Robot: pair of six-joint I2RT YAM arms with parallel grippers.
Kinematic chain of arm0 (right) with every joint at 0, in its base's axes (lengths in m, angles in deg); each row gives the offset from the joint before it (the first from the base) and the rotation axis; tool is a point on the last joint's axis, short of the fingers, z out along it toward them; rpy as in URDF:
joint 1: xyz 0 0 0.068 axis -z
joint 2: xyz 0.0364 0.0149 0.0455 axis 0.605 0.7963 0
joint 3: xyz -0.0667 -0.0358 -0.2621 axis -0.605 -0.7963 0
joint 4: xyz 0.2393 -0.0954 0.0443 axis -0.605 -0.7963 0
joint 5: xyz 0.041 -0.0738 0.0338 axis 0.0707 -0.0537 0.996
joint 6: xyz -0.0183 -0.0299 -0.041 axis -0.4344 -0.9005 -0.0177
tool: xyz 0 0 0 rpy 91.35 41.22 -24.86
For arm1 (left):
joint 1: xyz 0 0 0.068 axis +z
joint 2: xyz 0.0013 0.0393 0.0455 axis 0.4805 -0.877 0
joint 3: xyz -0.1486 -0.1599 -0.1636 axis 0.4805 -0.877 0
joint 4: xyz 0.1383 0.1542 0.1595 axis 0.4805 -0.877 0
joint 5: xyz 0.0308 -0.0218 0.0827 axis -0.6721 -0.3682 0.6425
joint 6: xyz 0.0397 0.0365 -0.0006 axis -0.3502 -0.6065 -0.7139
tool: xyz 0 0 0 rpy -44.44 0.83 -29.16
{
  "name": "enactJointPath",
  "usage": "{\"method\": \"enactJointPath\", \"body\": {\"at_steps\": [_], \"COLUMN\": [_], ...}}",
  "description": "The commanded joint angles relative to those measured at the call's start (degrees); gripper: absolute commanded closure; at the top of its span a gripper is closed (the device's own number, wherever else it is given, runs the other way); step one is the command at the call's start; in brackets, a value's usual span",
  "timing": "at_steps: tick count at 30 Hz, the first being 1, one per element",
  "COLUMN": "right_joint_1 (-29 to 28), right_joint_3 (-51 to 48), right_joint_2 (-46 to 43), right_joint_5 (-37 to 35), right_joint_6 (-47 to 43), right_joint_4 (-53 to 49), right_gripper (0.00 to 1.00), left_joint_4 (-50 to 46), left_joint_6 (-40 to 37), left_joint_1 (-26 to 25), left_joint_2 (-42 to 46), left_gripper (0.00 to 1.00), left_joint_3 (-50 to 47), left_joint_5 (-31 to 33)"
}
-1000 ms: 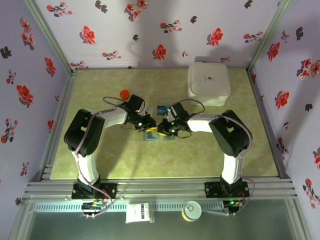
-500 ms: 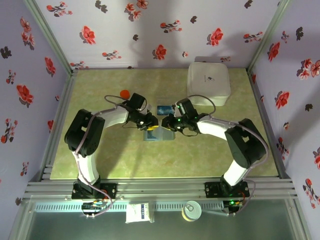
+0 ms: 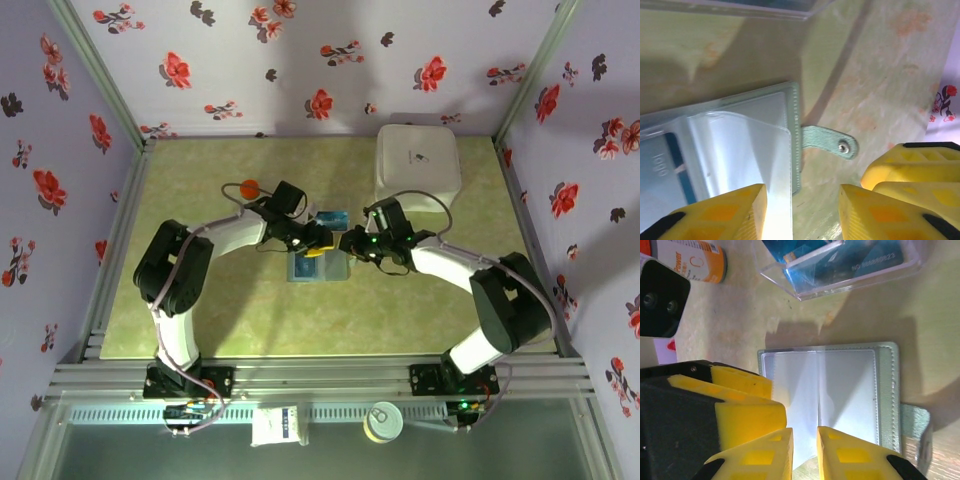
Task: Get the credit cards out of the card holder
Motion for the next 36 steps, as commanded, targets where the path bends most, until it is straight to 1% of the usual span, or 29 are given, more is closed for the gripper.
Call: {"method": "enactJointPath", "body": {"at_steps": [1, 8, 15, 21, 36], "right_joint_1": [1.1, 2.0, 2.0, 0.6, -7.0], "right_joint_3": [-1.2, -1.7, -0.8, 0.7, 10.1], "right_joint_2": [-3.2, -5.5, -3.9, -1.1, 9.7], "right_joint_5": [-2.8, -3.1, -0.5, 0.8, 1.4], "right_joint_6": [-0.6, -0.8, -0.2, 0.9, 1.7], "right_joint_4": [-2.2, -3.6, -2.8, -1.7, -2.0], "right_gripper": [0.78, 0.77, 0.78, 0.79, 0.79], "left_joint_4": [-0.7, -0.2, -0.6, -0.4, 0.7], "left_joint_6": [0.7, 1.0, 0.3, -0.4, -2.6], "left_joint_1": [-1.1, -1.6, -1.2, 1.1, 8.5], "left_joint_2": [-2.5, -4.8, -3.6, -0.7, 8.1], "left_gripper": [0.57, 0.56, 0.57, 0.59, 0.65], "left_joint_3": [2.2, 3.3, 3.3, 1.0, -10.4], "left_joint_5": [-1.4, -2.0, -1.6, -1.0, -0.3]}}
